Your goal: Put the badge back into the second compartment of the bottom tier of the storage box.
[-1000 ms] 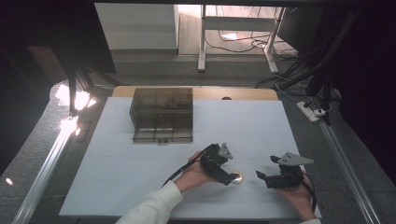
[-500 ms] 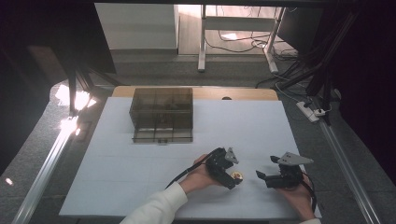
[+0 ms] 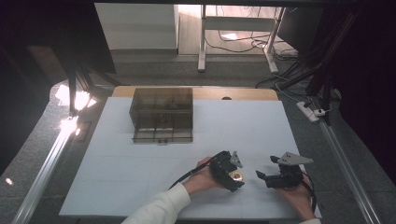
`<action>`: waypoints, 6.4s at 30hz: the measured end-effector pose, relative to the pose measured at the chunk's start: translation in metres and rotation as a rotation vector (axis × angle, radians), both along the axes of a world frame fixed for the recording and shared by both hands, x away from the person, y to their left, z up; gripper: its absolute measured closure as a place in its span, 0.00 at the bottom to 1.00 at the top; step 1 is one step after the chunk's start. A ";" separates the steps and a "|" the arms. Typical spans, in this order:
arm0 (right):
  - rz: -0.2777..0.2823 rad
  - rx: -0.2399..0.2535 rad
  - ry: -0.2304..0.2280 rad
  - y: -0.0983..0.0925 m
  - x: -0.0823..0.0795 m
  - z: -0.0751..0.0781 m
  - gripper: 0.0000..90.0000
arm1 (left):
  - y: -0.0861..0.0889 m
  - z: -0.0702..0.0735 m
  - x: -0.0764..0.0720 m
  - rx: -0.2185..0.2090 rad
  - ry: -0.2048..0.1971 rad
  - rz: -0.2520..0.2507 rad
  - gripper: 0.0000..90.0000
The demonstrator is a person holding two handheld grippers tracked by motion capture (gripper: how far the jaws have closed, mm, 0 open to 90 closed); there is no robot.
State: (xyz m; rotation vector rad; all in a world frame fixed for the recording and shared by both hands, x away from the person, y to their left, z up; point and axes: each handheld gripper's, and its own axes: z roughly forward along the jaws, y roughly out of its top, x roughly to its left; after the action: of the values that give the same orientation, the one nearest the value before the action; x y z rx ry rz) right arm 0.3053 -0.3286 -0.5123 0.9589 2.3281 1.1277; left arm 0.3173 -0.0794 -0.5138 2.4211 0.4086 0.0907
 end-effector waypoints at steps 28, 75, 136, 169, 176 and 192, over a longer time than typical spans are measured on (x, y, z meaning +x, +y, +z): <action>0.006 0.003 0.001 0.000 0.000 0.000 0.15 | -0.009 -0.004 0.001 0.074 -0.011 -0.025 0.51; 0.006 -0.004 -0.010 0.000 -0.001 0.001 0.15 | 0.033 0.025 0.002 -0.067 -0.031 0.019 0.52; 0.005 0.001 -0.008 0.001 -0.004 0.000 0.15 | 0.124 0.058 0.025 -0.192 -0.087 0.221 0.52; 0.002 -0.010 -0.006 0.001 -0.004 0.000 0.16 | 0.167 0.053 0.047 -0.221 -0.073 0.374 0.52; 0.002 -0.011 -0.006 0.001 -0.004 0.000 0.16 | 0.179 0.055 0.051 -0.230 -0.090 0.417 0.52; 0.002 -0.012 -0.007 0.002 -0.004 -0.001 0.16 | 0.207 0.046 0.063 -0.232 -0.110 0.514 0.52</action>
State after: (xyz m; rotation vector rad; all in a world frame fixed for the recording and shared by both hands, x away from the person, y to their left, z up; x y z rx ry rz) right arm 0.3018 -0.3270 -0.5128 0.9472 2.3275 1.1151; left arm 0.3804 0.1277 -0.4673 2.0234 0.9276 0.3776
